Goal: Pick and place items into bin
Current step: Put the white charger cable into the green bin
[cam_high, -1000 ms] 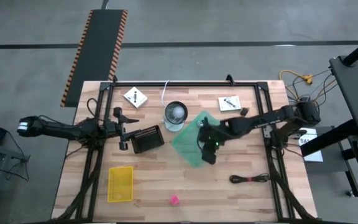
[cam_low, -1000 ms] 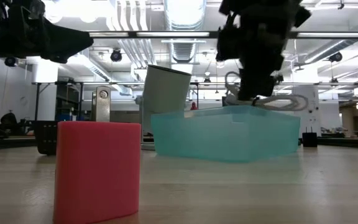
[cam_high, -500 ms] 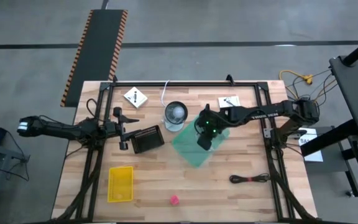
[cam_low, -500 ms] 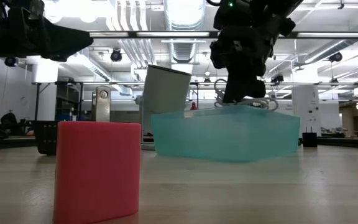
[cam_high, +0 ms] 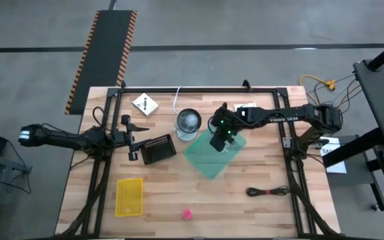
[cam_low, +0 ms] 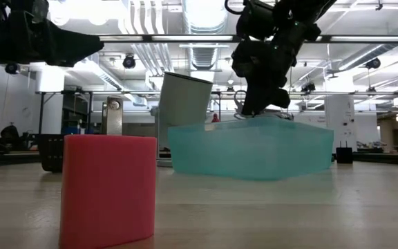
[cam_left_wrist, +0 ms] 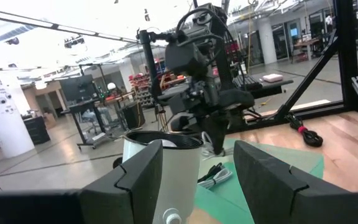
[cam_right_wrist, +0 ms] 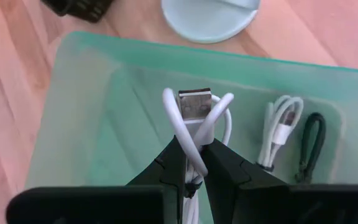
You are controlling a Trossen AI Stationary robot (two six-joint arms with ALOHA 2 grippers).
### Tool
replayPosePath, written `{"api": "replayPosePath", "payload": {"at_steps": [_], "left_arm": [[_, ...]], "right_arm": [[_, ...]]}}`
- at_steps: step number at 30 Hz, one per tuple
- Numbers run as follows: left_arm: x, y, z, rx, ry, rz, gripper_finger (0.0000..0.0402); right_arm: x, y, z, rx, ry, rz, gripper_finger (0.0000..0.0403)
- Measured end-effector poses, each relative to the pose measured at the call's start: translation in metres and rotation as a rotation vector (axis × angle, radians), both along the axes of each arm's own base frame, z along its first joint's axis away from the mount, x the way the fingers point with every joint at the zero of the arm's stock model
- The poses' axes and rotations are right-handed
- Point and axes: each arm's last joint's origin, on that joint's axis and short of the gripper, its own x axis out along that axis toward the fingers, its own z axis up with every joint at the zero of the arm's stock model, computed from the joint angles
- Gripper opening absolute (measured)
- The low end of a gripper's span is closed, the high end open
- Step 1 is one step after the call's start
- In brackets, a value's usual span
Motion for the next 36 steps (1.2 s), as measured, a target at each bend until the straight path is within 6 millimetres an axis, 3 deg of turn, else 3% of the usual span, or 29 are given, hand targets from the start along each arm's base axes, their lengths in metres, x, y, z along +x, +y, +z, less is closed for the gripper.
{"api": "replayPosePath", "payload": {"at_steps": [5, 14, 36], "left_arm": [[0.000, 0.000, 0.000, 0.000, 0.000, 0.000, 0.0183], [0.000, 0.000, 0.000, 0.001, 0.000, 0.000, 0.0183], [0.000, 0.000, 0.000, 0.002, 0.003, 0.000, 0.0183]], "right_arm": [[0.000, -0.004, -0.002, -0.054, 0.018, -0.044, 0.0033], [0.008, -0.006, -0.025, -0.050, 0.096, -0.041, 0.0033], [0.014, -0.007, -0.045, -0.086, 0.146, 0.015, 0.0033]]}}
